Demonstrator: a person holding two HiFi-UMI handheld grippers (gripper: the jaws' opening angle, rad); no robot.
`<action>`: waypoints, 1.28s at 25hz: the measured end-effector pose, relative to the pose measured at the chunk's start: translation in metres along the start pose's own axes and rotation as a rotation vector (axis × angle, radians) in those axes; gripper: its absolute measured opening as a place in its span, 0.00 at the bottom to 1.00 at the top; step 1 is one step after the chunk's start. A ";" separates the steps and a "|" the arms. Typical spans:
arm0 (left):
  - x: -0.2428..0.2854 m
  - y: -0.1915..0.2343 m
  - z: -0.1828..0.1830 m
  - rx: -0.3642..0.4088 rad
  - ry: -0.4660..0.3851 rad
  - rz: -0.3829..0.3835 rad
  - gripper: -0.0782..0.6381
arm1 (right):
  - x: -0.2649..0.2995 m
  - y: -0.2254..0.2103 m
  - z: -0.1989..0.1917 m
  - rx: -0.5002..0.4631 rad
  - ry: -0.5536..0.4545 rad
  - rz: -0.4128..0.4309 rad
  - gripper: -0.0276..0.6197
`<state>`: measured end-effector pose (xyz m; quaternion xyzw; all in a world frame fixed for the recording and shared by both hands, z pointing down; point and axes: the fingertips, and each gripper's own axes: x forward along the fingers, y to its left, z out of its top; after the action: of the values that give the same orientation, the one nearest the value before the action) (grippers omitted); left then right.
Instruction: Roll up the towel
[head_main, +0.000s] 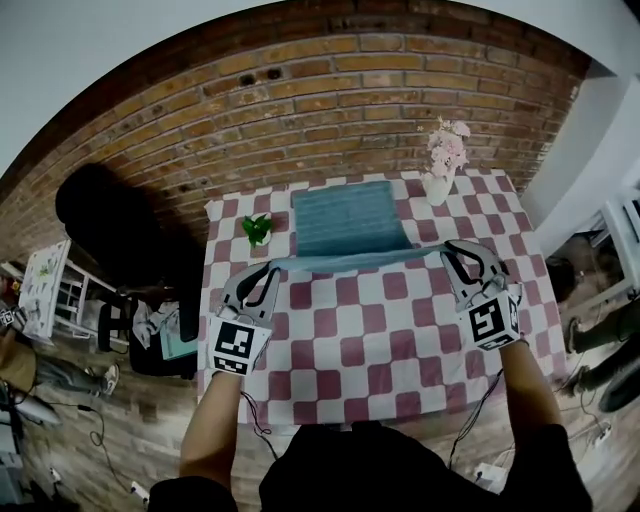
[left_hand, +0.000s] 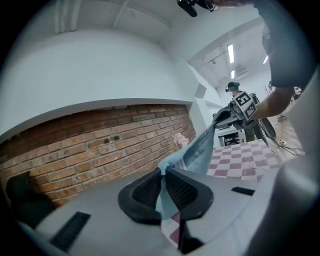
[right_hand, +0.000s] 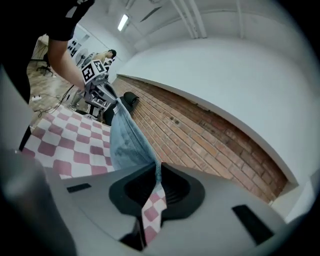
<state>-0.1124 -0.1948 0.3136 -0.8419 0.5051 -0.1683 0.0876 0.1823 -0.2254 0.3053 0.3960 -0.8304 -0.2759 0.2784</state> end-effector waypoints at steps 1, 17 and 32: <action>-0.007 -0.009 -0.010 -0.017 0.010 0.003 0.15 | -0.007 0.013 -0.007 0.029 0.008 0.010 0.09; -0.112 -0.110 -0.098 -0.235 0.052 -0.017 0.15 | -0.106 0.165 -0.052 0.364 0.146 0.002 0.09; -0.199 -0.181 -0.121 -0.278 0.072 -0.125 0.15 | -0.202 0.240 -0.050 0.432 0.228 -0.021 0.09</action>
<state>-0.0952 0.0691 0.4448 -0.8692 0.4729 -0.1318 -0.0587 0.2031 0.0548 0.4536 0.4835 -0.8293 -0.0482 0.2761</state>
